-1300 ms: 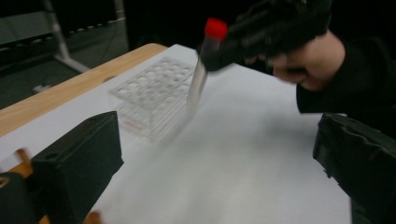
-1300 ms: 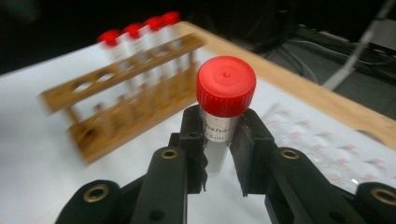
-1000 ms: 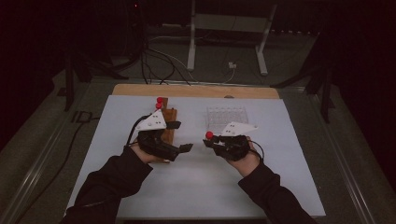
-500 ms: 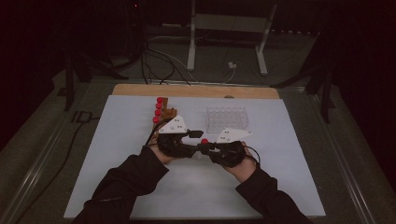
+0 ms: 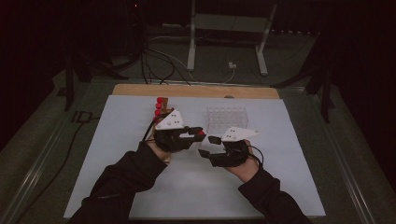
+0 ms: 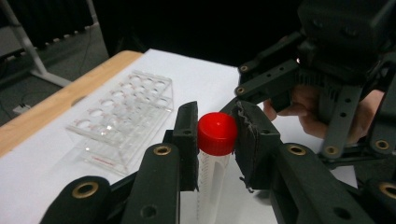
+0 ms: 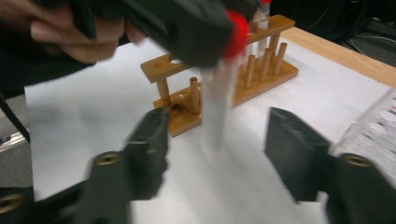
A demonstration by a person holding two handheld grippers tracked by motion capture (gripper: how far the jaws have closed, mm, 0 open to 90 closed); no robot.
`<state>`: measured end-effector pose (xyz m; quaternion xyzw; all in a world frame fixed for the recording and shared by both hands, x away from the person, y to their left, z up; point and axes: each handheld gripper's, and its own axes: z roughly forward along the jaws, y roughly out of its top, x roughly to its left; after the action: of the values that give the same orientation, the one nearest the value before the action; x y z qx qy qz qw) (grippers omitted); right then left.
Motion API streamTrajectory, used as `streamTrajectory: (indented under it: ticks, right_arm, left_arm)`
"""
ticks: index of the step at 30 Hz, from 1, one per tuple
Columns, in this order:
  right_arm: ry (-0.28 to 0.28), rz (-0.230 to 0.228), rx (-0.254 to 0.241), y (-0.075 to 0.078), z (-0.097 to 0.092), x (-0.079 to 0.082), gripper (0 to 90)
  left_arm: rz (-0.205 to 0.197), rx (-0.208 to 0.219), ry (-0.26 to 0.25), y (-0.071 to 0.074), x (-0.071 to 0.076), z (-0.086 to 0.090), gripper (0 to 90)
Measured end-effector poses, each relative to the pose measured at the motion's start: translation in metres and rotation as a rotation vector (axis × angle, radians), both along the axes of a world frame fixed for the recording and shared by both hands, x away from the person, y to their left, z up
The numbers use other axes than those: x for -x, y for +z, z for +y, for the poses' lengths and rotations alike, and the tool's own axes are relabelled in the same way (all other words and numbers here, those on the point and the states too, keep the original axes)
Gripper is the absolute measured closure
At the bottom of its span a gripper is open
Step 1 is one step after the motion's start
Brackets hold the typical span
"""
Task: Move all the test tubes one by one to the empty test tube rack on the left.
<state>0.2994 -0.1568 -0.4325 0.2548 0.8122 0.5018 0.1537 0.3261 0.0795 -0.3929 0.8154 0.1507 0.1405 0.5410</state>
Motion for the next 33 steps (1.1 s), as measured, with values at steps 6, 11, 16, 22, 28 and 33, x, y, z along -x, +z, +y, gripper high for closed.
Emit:
streamTrajectory:
  ticks: [6,11,16,22,28,33]
  right_arm:
    - [-0.018,-0.007,-0.039,0.002,-0.012,0.002,11.9]
    - [-0.011,-0.024,-0.059,0.004,-0.021,0.004,1.1]
    - [-0.021,-0.041,-0.075,0.006,-0.027,0.005,0.0]
    - [-0.035,-0.048,-0.077,0.006,-0.031,0.004,0.0]
    - [-0.034,-0.047,-0.071,0.005,-0.031,0.004,0.0]
    - [-0.037,-0.046,-0.069,0.004,-0.032,0.004,0.0]
  left_arm:
    - [-0.02,0.023,0.068,0.013,-0.007,0.025,72.2]
    - [-0.029,0.048,0.136,0.021,-0.014,0.046,72.3]
    - [-0.043,0.041,0.203,0.023,-0.018,0.066,72.3]
    - [-0.044,0.058,0.267,0.02,-0.021,0.087,72.3]
    - [-0.05,0.071,0.327,0.008,-0.025,0.101,72.3]
    - [-0.04,0.077,0.348,-0.004,-0.027,0.106,72.3]
